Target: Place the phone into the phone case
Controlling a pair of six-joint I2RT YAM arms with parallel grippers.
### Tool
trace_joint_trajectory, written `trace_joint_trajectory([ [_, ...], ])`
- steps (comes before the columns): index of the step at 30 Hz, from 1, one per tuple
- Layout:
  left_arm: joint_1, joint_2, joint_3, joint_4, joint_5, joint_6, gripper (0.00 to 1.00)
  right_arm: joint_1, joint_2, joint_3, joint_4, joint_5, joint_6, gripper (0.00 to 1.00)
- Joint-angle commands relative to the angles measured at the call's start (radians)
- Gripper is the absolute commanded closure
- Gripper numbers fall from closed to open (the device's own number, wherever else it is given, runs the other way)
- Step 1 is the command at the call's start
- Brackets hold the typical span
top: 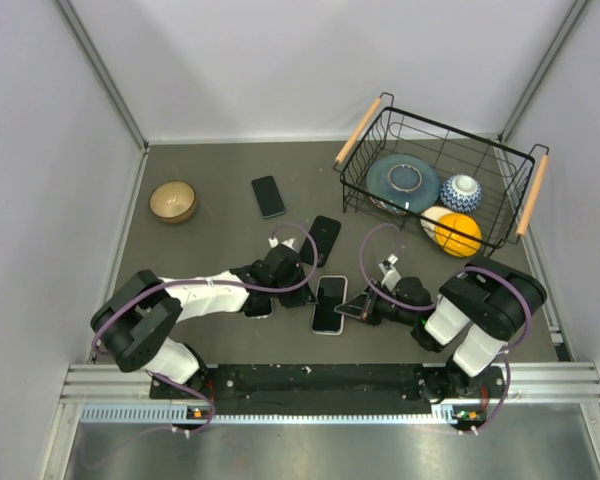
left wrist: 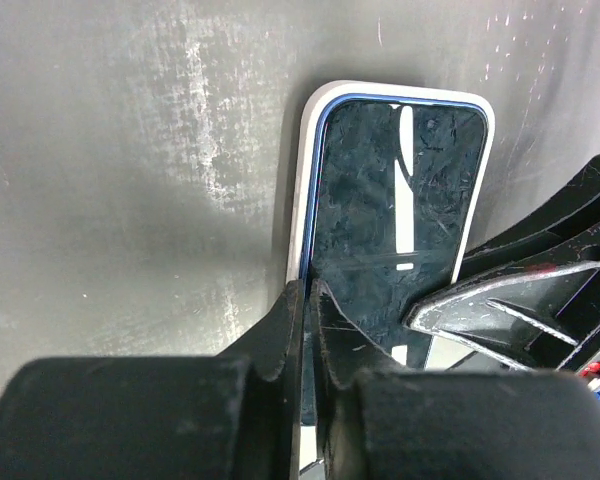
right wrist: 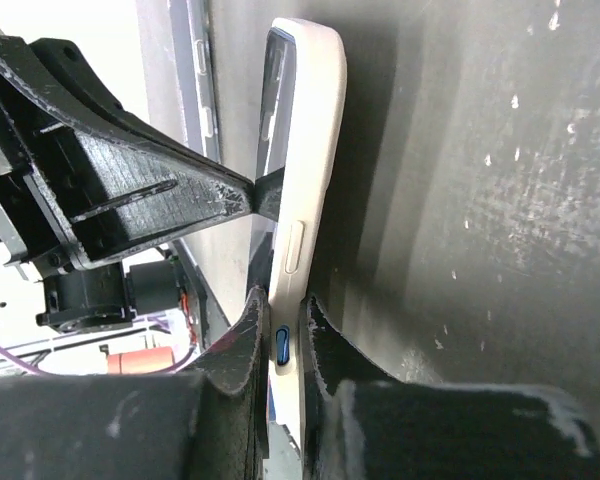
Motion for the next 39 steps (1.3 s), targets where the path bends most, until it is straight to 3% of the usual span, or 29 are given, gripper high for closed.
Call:
trace_joint_trajectory([
  [1, -0.034, 0.001, -0.021, -0.054, 0.096, 0.01, 0.87, 0.0, -0.006, 0.023, 0.265, -0.112, -0.003, 1.0],
  [4, -0.013, -0.08, 0.018, -0.143, 0.099, 0.056, 0.65, -0.003, -0.009, 0.037, 0.27, -0.156, 0.011, 1.0],
  [7, 0.026, -0.189, 0.035, -0.197, 0.098, 0.108, 0.5, -0.006, -0.03, 0.046, 0.276, -0.202, 0.021, 1.0],
  [11, 0.117, -0.356, 0.008, -0.259, 0.139, 0.166, 0.39, -0.008, -0.082, 0.052, 0.279, -0.247, 0.035, 1.0],
  [20, 0.231, -0.552, -0.041, -0.222, 0.329, 0.234, 0.38, -0.01, -0.153, 0.091, 0.409, -0.399, 0.11, 1.0],
  [30, 0.231, -0.533, -0.113, -0.083, 0.4, 0.19, 0.39, -0.01, -0.264, 0.077, 0.417, -0.404, 0.132, 1.0],
  [34, 0.233, -0.5, -0.139, 0.02, 0.452, 0.144, 0.46, -0.008, -0.271, 0.074, 0.417, -0.408, 0.141, 1.0],
  [36, 0.233, -0.494, -0.155, 0.103, 0.472, 0.118, 0.6, -0.008, -0.267, 0.074, 0.417, -0.411, 0.146, 1.0],
  [39, 0.234, -0.491, -0.192, 0.215, 0.514, 0.049, 0.93, -0.008, -0.259, 0.068, 0.41, -0.405, 0.144, 1.0],
])
